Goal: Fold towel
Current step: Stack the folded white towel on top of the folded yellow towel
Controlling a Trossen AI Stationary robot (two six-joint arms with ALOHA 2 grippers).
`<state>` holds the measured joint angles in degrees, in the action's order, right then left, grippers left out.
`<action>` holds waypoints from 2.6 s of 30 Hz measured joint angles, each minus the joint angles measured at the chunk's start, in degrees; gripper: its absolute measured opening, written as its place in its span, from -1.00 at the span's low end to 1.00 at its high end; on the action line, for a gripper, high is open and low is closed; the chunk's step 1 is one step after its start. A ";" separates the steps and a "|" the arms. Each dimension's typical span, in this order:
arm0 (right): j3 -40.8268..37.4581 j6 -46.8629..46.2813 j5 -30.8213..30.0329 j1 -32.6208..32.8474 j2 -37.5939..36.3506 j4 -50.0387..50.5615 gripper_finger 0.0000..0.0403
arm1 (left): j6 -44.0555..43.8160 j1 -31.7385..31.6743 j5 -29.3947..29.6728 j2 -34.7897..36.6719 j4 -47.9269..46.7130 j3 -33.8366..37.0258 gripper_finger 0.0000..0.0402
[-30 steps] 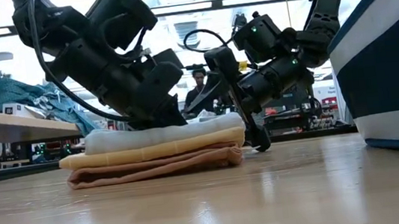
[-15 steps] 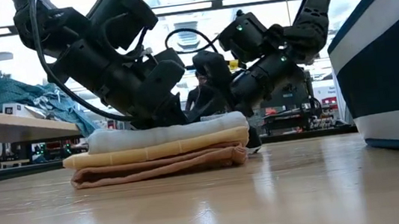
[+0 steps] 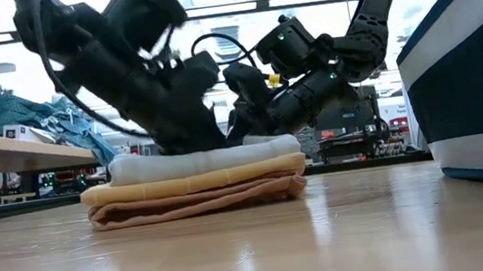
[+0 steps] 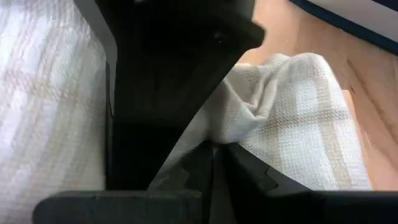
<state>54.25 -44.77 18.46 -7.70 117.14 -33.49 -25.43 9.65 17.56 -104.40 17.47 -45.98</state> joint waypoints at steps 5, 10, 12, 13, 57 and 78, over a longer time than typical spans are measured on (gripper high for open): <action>-0.28 1.85 0.55 -0.46 -1.44 -0.38 -0.85 | 2.75 1.26 -0.99 3.80 -1.88 0.07 -0.82; -0.41 5.43 1.06 -0.80 -3.37 0.20 -0.85 | 3.60 2.75 -1.07 11.66 -11.34 0.00 -0.82; -0.43 6.81 1.11 -0.81 -4.24 0.10 -0.85 | 2.79 3.06 -0.81 15.43 -16.02 0.15 -0.82; -0.43 7.80 1.12 -0.81 -4.58 -0.06 -0.85 | 2.21 3.24 -0.56 17.61 -17.40 0.27 -0.82; 3.72 -1.91 7.11 0.21 -12.14 9.33 -0.85 | -43.51 15.50 12.61 44.64 10.60 28.14 -0.34; 5.88 -5.04 -2.12 3.11 -6.00 14.78 -0.85 | -31.06 15.28 20.69 39.41 -23.38 13.67 -0.54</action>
<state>60.14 -49.81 16.34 -4.59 111.14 -18.71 -56.49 24.93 38.26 -64.98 -5.91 -32.31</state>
